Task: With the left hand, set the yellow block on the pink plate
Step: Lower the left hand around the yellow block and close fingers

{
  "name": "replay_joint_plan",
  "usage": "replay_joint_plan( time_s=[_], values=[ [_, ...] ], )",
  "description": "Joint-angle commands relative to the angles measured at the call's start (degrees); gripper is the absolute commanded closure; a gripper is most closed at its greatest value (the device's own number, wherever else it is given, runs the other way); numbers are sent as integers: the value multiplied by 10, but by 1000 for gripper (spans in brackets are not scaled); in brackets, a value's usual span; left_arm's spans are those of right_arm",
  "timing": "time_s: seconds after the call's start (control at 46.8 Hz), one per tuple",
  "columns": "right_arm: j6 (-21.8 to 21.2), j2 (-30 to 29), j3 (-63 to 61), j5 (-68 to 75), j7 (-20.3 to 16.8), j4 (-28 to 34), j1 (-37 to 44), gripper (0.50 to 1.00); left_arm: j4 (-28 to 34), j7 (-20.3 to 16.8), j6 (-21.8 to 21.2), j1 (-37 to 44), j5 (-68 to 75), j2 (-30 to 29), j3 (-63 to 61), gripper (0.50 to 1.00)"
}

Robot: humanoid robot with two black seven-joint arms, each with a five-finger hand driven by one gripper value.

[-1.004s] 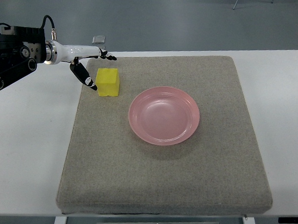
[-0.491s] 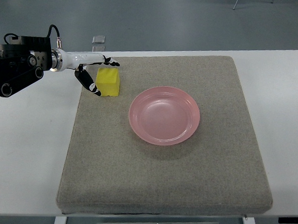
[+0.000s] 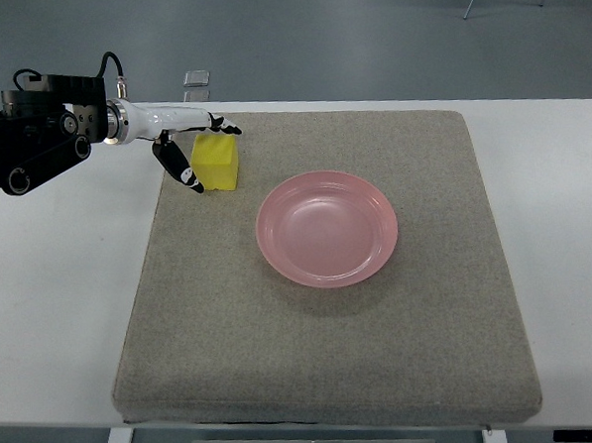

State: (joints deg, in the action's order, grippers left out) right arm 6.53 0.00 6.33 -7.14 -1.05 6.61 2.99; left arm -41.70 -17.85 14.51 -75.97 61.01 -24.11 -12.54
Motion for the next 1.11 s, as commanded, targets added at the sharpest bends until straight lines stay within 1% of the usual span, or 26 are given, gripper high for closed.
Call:
replay_joint_plan(
  time_s=[0.0,0.171,0.256,0.299,0.363,0.406,0.47,0.534,0.555,0.641,0.683,0.726,0.79,0.833,0.961,0.982,1.089],
  values=[
    [0,0,0,0,0,0,0,576,2,0,1,2,3,3,0,512],
    [0,0,0,-1,0,0,0,576,3,0,1,3,5,10,-1,512],
    [0,0,0,-1,0,0,0,576,11,0,1,5,5,13,-1,521],
    [0,0,0,-1,0,0,1,576,16,0,1,6,5,13,-1,529],
    [0,0,0,0,0,0,0,576,21,0,0,6,5,14,-1,561],
    [0,0,0,0,0,0,0,576,27,0,0,6,5,16,-1,570],
    [1,0,0,0,0,0,0,576,33,0,0,6,5,17,-1,596],
    [0,0,0,0,0,0,0,576,36,-1,0,6,5,17,-1,600],
    [1,0,0,0,0,0,0,576,36,-1,0,6,5,17,-1,609],
    [0,0,0,-1,0,0,0,576,36,-1,0,6,5,18,0,647],
    [0,0,0,-1,0,0,0,576,36,-1,0,6,5,18,0,679],
    [0,0,0,0,0,0,0,576,36,-1,0,6,4,19,0,692],
    [0,0,0,0,0,0,1,576,36,0,-1,6,4,23,0,739],
    [0,0,0,0,0,0,0,576,36,0,-1,6,3,23,0,786],
    [0,0,0,0,0,0,0,576,41,0,-1,6,3,24,1,979],
    [1,0,0,-1,0,0,0,576,43,0,-1,6,2,24,1,1000],
    [0,0,0,0,0,0,0,576,43,0,-1,6,-2,23,1,1000]
  ],
)
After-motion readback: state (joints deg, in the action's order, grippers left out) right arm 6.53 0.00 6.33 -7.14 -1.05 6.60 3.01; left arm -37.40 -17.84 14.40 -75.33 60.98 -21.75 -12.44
